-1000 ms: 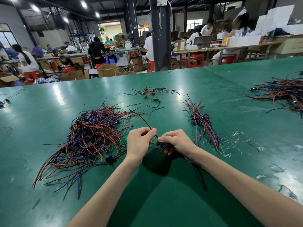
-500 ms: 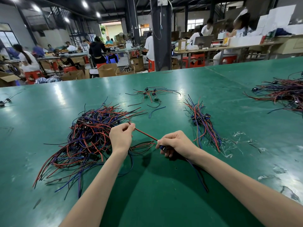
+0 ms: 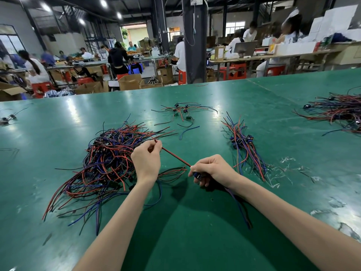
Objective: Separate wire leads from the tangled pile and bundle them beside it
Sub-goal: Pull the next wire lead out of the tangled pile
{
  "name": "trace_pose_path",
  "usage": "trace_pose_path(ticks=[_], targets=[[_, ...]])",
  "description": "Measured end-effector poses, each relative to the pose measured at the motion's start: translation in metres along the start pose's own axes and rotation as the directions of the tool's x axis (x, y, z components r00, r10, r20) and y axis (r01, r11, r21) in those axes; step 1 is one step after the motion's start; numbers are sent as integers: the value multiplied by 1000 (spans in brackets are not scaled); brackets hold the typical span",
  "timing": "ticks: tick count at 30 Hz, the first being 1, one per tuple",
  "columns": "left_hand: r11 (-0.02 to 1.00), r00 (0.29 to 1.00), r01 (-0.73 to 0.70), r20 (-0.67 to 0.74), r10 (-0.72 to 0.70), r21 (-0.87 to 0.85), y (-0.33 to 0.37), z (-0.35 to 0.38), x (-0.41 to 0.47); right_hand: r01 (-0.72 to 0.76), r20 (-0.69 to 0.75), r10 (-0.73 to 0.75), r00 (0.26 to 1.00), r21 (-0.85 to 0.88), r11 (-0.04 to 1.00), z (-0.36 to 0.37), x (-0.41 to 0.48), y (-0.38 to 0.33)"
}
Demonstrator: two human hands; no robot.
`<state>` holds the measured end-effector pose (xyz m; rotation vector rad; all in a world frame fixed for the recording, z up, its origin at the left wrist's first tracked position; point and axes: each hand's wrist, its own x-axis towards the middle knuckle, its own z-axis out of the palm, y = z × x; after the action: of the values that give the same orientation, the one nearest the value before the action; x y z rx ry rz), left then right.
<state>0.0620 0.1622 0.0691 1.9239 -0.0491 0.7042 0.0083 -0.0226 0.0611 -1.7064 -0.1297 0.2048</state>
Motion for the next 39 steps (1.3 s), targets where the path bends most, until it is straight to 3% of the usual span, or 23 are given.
trace_pose_path(ticks=[4, 11, 16, 18, 20, 23, 26, 32, 39], targets=[[969, 980, 201, 29, -199, -141, 1, 0, 4, 2, 3, -2, 1000, 12, 1000, 1, 0, 0], [965, 979, 202, 37, -199, -167, 0, 1, 4, -3, 8, 3, 1000, 11, 1000, 1, -1, 0], [984, 992, 127, 30, -124, -125, 2, -1, 1, -7, 9, 7, 1000, 5, 1000, 0, -1, 0], [975, 986, 168, 39, -164, -143, 2, 0, 1, -11, 6, 11, 1000, 10, 1000, 0, -1, 0], [918, 958, 287, 58, -282, -275, 2, 2, 1, -12, -4, 12, 1000, 21, 1000, 0, -1, 1], [732, 899, 429, 171, -403, -529, 7, 4, -3, 8, -39, -6, 999, 55, 998, 0, -1, 1], [656, 851, 525, 318, -418, -542, 14, 8, -13, 45, -81, -37, 996, 96, 994, 0, 0, 0], [808, 811, 479, 525, -257, -344, 22, 27, -46, 70, -140, -52, 989, 121, 990, 1, 1, 2], [862, 877, 365, 441, -191, -352, 21, 26, -42, 33, -144, -25, 989, 52, 998, 3, 1, 2]])
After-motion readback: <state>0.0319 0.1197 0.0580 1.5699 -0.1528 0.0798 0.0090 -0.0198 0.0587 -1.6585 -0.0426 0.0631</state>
